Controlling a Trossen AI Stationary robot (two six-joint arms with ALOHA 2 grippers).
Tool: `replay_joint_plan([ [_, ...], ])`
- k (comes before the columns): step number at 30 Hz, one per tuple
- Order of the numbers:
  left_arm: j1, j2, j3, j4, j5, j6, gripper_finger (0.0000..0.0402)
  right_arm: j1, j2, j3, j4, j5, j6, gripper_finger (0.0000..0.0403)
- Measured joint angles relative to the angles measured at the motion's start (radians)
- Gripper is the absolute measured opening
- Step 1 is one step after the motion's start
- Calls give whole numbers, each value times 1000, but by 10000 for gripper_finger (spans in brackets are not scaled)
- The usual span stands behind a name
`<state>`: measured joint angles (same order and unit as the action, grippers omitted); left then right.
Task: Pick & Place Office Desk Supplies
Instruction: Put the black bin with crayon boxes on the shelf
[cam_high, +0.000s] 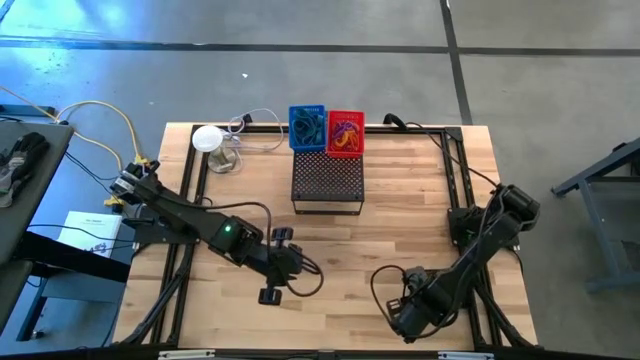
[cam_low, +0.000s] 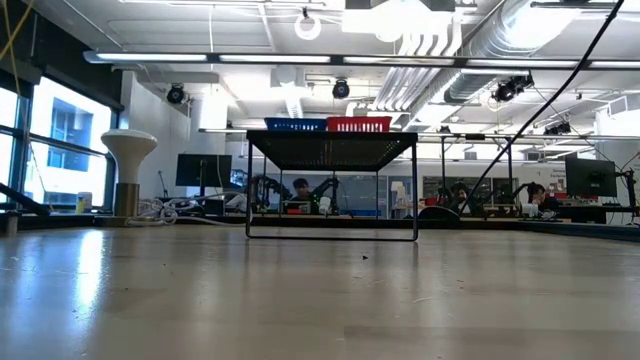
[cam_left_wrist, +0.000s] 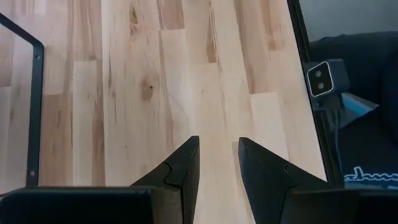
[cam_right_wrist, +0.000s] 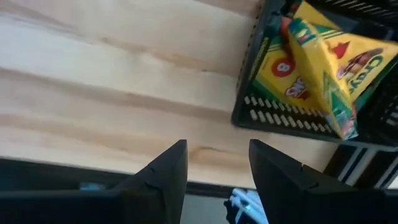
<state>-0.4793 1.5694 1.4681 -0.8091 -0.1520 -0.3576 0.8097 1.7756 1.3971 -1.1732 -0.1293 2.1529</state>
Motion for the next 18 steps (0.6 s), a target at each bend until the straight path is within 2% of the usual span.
replay_joint_plan([
  [8,0,-6,0,-18,1,92,107,-25,0,-133,84,-20,-29,159],
  [13,4,-6,0,-57,1,147,107,-44,0,-198,177,11,-25,159],
  [18,4,-6,0,-75,0,202,107,-67,0,-242,198,37,-26,159],
])
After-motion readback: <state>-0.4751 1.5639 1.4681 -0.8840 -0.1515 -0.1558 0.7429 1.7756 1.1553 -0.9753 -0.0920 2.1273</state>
